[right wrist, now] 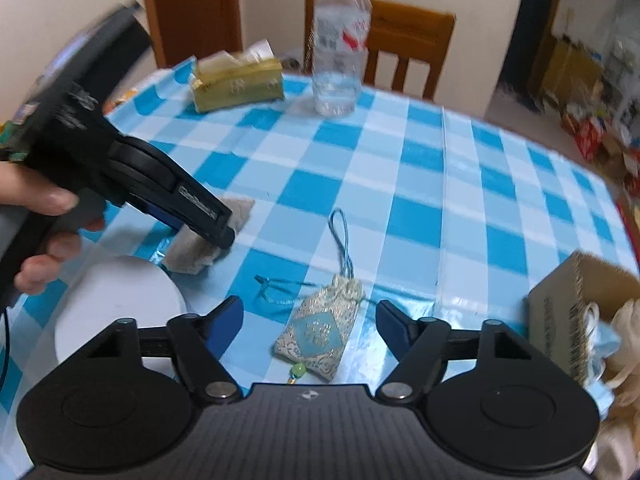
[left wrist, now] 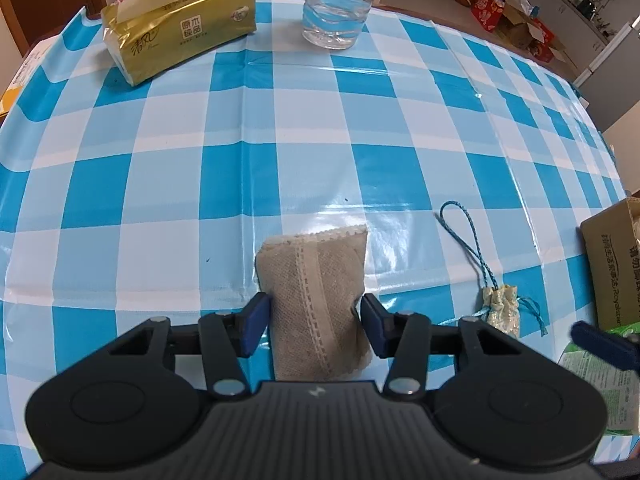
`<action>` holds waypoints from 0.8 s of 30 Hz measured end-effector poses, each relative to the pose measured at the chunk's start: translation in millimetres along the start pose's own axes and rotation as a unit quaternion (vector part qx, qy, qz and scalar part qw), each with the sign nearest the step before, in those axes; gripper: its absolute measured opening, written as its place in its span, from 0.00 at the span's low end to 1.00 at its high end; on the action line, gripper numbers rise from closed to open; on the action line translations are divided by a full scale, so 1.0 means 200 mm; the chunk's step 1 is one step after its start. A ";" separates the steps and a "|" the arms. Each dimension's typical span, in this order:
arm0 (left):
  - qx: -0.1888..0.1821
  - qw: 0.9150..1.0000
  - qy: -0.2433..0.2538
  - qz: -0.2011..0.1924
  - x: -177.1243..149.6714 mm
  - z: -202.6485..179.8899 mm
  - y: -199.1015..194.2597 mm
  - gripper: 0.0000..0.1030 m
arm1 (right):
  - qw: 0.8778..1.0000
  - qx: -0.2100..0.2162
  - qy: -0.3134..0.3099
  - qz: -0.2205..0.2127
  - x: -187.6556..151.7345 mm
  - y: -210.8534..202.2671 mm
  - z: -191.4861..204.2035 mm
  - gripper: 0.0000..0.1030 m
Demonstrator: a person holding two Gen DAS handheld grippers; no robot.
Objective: Organize soft objects
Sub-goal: 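Lower the left gripper onto the beige pouch while the right gripper approaches the blue sachet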
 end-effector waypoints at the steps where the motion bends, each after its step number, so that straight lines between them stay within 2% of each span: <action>1: 0.000 1.000 0.000 0.000 0.00 0.00 0.00 0.47 | 1.000 -0.002 0.005 0.008 0.00 0.03 0.00 0.73; 15: 0.007 1.000 0.008 -0.004 0.00 -0.01 0.00 0.47 | 0.996 -0.029 0.056 0.058 -0.03 0.27 -0.02 0.65; 20: 0.008 1.000 0.009 -0.005 0.01 -0.01 0.00 0.47 | 0.996 -0.029 0.061 0.053 -0.03 0.29 -0.02 0.60; 24: 0.015 1.000 0.017 -0.007 0.00 -0.02 0.00 0.47 | 0.996 -0.031 0.063 0.048 -0.02 0.29 -0.03 0.47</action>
Point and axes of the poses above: each gripper's, at about its wrist camera, not at the fingertips, and y roughly the way its jaws point, z to its left, x to its top, the point moved 8 cm from there along y, roughly the way its jaws point, and after that the axes turned 6 degrees about z, right-handed, at the moved point
